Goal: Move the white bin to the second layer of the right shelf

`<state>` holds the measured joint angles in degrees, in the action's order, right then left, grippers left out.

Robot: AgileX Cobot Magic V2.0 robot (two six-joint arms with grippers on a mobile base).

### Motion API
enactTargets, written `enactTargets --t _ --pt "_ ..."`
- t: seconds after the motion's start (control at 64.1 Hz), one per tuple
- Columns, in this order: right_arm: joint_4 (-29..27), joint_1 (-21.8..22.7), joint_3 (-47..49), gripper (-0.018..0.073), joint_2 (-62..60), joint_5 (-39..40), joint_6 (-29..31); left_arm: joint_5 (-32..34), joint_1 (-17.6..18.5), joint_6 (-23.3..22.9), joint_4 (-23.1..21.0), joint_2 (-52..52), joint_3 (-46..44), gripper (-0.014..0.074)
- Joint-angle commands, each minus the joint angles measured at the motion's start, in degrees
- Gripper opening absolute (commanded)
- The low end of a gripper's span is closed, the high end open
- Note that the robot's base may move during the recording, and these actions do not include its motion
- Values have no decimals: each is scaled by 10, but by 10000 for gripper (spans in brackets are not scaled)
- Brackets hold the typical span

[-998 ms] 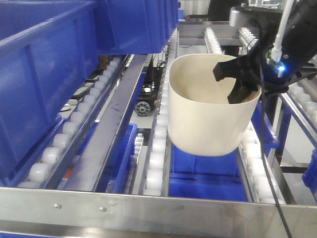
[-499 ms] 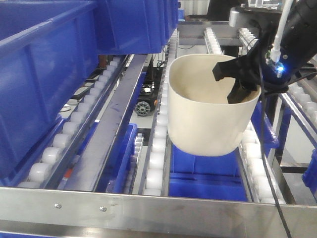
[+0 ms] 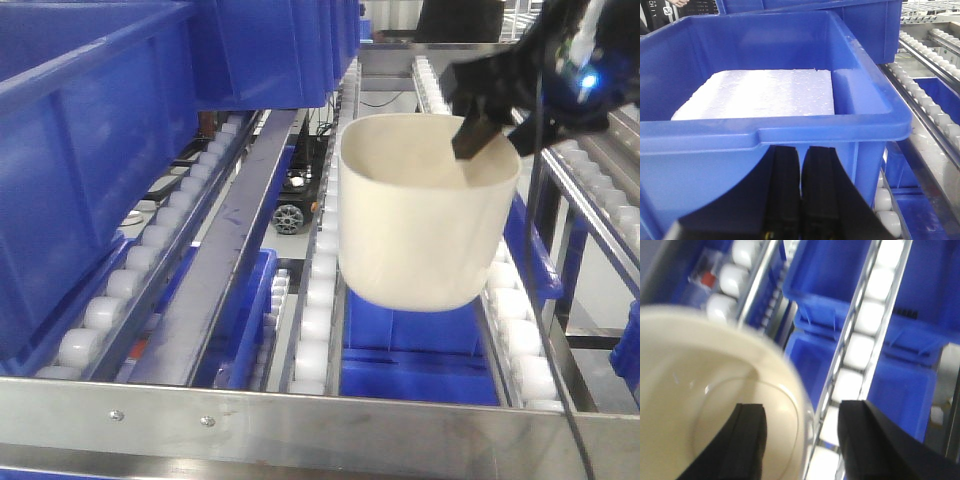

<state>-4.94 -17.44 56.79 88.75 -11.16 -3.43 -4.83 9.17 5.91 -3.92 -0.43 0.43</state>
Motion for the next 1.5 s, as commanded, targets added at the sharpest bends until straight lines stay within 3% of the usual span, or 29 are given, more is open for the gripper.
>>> enactTargets --t 0.0,0.296,0.39,0.514,0.561,0.842,1.232,1.481 --pt "0 4 18 435 -37 36 3 48 0 -2 -3 -8 21 85" --pt "0 4 10 417 -102 19 3 48 0 -2 -3 -8 21 85" --pt "0 4 -11 298 -147 40 3 48 0 -2 -3 -8 21 85" --pt "0 4 -57 36 -217 83 3 48 0 -2 -3 -8 21 85" --pt "0 4 -77 66 -240 99 3 48 0 -2 -3 -8 21 85" --pt "0 8 -190 53 -399 128 3 48 0 -2 -3 -8 21 85" --pt "0 143 -318 53 -578 133 3 48 0 -2 -3 -8 21 85" --pt "0 155 -338 53 -621 121 3 48 0 -2 -3 -8 21 85"
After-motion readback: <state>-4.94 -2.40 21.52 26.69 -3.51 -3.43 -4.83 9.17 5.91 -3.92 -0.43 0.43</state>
